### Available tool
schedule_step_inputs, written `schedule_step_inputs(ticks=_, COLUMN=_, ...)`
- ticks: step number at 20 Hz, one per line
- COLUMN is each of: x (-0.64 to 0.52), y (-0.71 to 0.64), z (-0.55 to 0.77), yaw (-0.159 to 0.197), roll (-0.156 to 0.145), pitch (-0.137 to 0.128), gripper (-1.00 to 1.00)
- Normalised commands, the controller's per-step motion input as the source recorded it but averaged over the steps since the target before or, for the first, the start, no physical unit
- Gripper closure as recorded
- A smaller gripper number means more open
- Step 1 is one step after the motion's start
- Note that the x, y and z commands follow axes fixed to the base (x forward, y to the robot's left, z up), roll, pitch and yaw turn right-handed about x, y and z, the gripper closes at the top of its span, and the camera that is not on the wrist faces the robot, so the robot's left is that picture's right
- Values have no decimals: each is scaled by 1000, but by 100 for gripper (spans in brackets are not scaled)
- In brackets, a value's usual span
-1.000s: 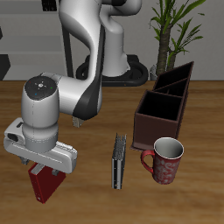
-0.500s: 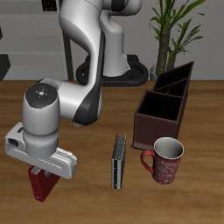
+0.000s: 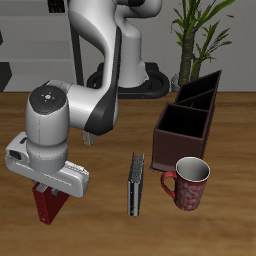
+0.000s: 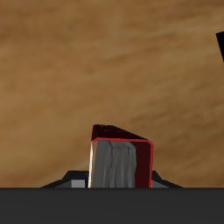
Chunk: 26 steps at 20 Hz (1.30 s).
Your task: Place the red book into the left desk caddy's front compartment
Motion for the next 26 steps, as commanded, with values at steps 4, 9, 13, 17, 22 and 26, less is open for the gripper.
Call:
schedule_step_inputs(ticks=4, x=-318, y=-75, z=401, yaw=9, roll=-32, pitch=-36, gripper=100)
schedule_step_inputs(ticks=9, x=-257, y=-52, z=243, yaw=11, roll=-2, pitch=-8, gripper=100)
schedule_step_inputs(ticks=13, x=-524, y=130, z=377, yaw=19, roll=54, pitch=-16, gripper=100)
schedule_step_inputs(ticks=17, x=-528, y=52, z=310, yaw=65, roll=21, pitch=-22, gripper=100)
schedule_step_inputs(ticks=22, x=-490, y=89, z=235, yaw=49, roll=25, pitch=-27, gripper=100)
schedule_step_inputs(ticks=26, x=-388, y=122, z=197, yaw=38, roll=34, pitch=-39, gripper=100)
